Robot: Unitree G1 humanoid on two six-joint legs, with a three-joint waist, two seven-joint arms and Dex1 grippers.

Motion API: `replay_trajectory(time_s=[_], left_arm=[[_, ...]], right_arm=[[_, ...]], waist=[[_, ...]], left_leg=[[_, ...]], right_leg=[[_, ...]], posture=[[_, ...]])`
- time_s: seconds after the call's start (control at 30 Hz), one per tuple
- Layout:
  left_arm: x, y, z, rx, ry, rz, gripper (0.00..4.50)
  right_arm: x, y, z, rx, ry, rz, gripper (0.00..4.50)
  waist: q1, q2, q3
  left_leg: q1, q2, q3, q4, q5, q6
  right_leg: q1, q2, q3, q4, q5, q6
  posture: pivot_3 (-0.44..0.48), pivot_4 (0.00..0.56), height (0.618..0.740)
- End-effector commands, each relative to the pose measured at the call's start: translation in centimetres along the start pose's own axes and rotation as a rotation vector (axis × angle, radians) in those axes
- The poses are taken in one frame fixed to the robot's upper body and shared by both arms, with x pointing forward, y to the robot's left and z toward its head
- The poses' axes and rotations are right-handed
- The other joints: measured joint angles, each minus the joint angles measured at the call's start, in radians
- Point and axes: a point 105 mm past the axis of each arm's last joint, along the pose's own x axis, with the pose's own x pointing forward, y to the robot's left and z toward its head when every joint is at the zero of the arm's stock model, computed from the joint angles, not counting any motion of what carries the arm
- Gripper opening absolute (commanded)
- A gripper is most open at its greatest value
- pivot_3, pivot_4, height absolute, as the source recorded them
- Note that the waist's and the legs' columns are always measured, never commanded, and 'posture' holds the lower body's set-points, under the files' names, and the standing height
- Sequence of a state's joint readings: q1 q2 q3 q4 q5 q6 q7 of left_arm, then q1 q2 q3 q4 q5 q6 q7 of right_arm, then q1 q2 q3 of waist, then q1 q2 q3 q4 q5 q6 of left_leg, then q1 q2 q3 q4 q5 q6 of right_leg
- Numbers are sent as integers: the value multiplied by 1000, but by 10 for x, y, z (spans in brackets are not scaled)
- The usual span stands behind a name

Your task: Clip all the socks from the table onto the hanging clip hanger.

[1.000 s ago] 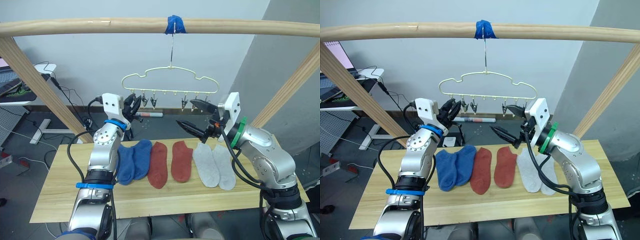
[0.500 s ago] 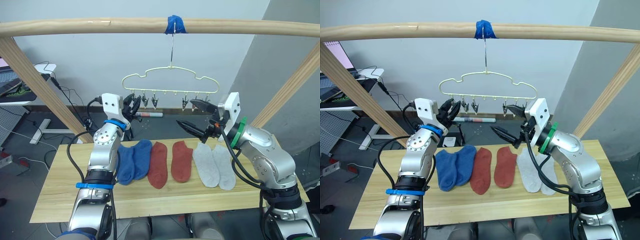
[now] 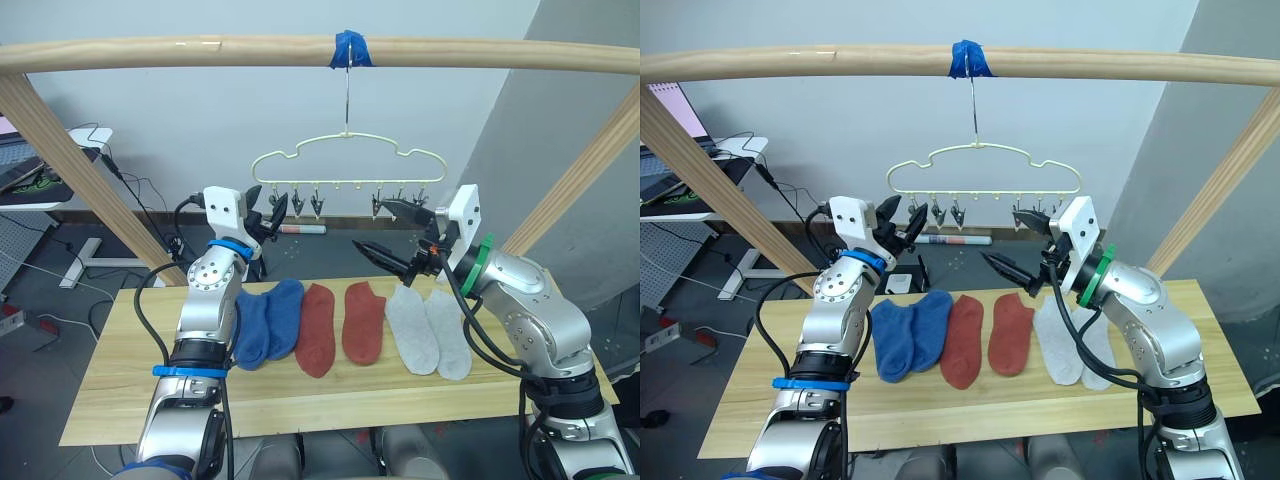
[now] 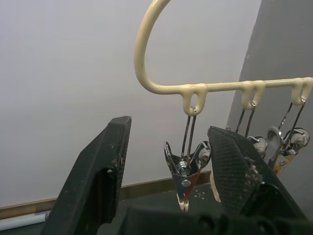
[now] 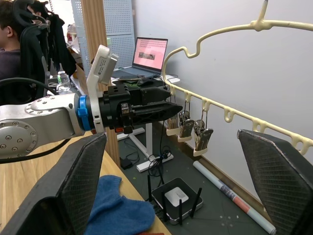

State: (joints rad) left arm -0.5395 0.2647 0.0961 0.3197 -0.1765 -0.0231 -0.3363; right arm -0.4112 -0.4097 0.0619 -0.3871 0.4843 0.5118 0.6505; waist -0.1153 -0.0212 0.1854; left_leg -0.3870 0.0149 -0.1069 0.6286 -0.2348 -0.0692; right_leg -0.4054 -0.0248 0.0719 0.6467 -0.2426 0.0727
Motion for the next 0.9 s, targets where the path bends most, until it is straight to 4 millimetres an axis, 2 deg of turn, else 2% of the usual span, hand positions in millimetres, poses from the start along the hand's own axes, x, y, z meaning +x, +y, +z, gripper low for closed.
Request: replay_trajectory(time_s=[0.03, 0.1, 0.2, 0.37, 0.5, 0.67, 0.77, 0.9], left_arm=[[3, 1, 16, 12, -59, 9, 2771], [2, 0, 16, 11, -60, 5, 2771], [2, -1, 16, 7, -63, -6, 2208], [2, -2, 15, -1, -61, -11, 706], [2, -2, 15, 0, -58, -11, 17], [1, 2, 15, 16, -48, 0, 17], [-1, 5, 14, 28, -26, 0, 17], [-8, 1, 14, -4, 25, -67, 17]], right_arm=[[-2, -1, 12, -47, -40, -2, 4500], [-2, 0, 13, -47, -40, -2, 4500], [-2, -1, 13, -48, -42, -3, 4500], [-2, -1, 14, -48, -43, -4, 4500], [-1, -1, 13, -41, -45, -7, 4500], [-2, -2, 12, -40, -39, -9, 4500], [-7, -5, -1, -44, 20, -27, 4500], [-33, -21, -59, -94, 320, -97, 4500]], waist=[[0, 0, 0], [0, 0, 0], [0, 0, 0], [0, 0, 0], [0, 0, 0], [0, 0, 0], [0, 0, 0], [0, 0, 0]], left_leg=[[0, 0, 0, 0, 0, 0], [0, 0, 0, 0, 0, 0], [0, 0, 0, 0, 0, 0], [0, 0, 0, 0, 0, 0], [0, 0, 0, 0, 0, 0], [0, 0, 0, 0, 0, 0], [0, 0, 0, 0, 0, 0], [0, 0, 0, 0, 0, 0]], right_leg=[[0, 0, 0, 0, 0, 0], [0, 0, 0, 0, 0, 0], [0, 0, 0, 0, 0, 0], [0, 0, 0, 0, 0, 0], [0, 0, 0, 0, 0, 0], [0, 0, 0, 0, 0, 0], [0, 0, 0, 0, 0, 0], [0, 0, 0, 0, 0, 0]], posture=[[-166, 149, 740], [-167, 148, 740], [-167, 149, 740], [-166, 151, 740], [-163, 156, 740], [-160, 160, 740], [-158, 161, 740], [-156, 166, 740]])
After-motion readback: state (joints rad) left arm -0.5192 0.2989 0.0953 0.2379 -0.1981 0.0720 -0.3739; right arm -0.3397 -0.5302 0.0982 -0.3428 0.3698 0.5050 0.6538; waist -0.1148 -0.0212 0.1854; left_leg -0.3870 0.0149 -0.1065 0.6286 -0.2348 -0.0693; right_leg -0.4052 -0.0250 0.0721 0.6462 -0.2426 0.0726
